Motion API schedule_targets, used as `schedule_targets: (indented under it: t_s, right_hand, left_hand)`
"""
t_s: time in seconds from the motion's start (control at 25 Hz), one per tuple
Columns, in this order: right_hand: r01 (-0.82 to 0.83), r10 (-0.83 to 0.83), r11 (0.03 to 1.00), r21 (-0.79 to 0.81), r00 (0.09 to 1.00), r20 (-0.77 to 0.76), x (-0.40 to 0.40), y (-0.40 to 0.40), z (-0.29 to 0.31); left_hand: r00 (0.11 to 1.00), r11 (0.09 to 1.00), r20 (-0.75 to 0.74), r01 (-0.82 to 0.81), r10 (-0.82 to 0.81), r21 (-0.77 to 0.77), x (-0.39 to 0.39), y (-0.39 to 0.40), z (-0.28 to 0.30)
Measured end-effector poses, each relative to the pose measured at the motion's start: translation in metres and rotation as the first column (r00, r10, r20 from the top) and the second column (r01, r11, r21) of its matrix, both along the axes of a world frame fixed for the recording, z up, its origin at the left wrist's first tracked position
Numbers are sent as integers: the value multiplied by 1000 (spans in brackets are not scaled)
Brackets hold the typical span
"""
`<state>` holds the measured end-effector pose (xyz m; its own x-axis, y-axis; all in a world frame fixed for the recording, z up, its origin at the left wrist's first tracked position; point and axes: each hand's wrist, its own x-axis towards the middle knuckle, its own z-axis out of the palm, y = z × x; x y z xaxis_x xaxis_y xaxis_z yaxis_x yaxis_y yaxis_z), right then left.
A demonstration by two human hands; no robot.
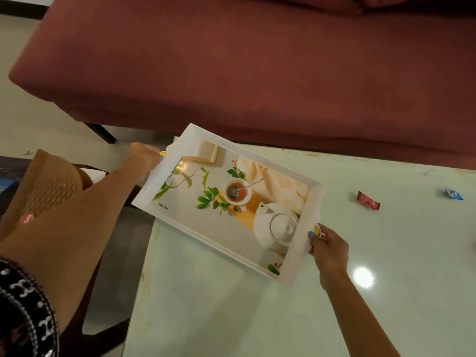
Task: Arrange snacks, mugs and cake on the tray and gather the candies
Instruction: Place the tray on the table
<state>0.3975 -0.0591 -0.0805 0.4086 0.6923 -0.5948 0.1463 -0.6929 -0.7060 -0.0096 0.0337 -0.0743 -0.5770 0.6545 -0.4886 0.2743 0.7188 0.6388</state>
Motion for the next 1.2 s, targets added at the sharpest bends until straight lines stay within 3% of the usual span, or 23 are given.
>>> schedule_targets:
  t_s: [0.24, 0.36, 0.64, 1.2]
  right_hand:
    - [-131, 131, 991, 7, 991, 3, 53, 6, 20]
    - [-207, 206, 978, 0, 978, 27, 73, 0, 24]
    - [-244, 244, 970, -15, 970, 10, 102, -21, 14]
    - [-243, 245, 969, -40, 968, 53, 109, -27, 6]
  left_hand:
    - [960, 987, 230, -157, 163, -43, 35, -79, 33]
    - [943, 981, 271, -188, 193, -43, 52, -121, 36]
    - [943, 969, 222, -242, 248, -54, 82, -177, 25]
    - [954, 964, 140, -259, 264, -53, 93, -182, 16]
